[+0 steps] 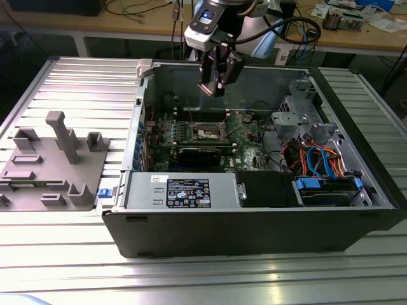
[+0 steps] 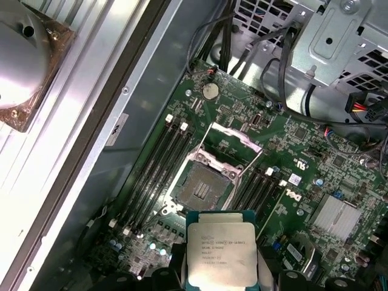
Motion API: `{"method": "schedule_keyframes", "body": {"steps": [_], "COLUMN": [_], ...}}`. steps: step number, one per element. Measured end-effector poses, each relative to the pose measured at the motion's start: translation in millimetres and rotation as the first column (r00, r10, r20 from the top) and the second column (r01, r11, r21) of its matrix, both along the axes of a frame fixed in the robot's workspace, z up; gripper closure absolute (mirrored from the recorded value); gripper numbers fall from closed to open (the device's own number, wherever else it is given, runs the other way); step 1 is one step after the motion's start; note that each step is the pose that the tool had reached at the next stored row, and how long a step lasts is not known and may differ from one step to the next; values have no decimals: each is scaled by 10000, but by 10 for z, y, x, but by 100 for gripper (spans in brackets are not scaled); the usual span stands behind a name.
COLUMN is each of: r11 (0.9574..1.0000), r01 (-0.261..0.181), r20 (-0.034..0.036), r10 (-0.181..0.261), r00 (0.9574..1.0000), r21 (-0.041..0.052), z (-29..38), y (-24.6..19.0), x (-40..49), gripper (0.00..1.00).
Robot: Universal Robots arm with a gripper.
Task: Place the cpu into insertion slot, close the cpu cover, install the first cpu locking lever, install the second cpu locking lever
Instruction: 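Place the cpu into insertion slot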
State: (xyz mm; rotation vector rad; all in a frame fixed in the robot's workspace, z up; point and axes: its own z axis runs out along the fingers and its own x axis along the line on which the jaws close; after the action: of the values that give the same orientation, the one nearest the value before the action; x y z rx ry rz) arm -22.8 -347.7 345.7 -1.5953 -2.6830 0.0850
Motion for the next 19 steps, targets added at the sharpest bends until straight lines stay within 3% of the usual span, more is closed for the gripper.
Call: {"method": "schedule_keyframes", "body": {"steps": [19], "r11": [9994], "r01": [333], "r20": [0], "r10": [-333], "r00": [9994], "r21": [0], "z": [-1], "y": [0], "x": [0], "gripper": [46]}}
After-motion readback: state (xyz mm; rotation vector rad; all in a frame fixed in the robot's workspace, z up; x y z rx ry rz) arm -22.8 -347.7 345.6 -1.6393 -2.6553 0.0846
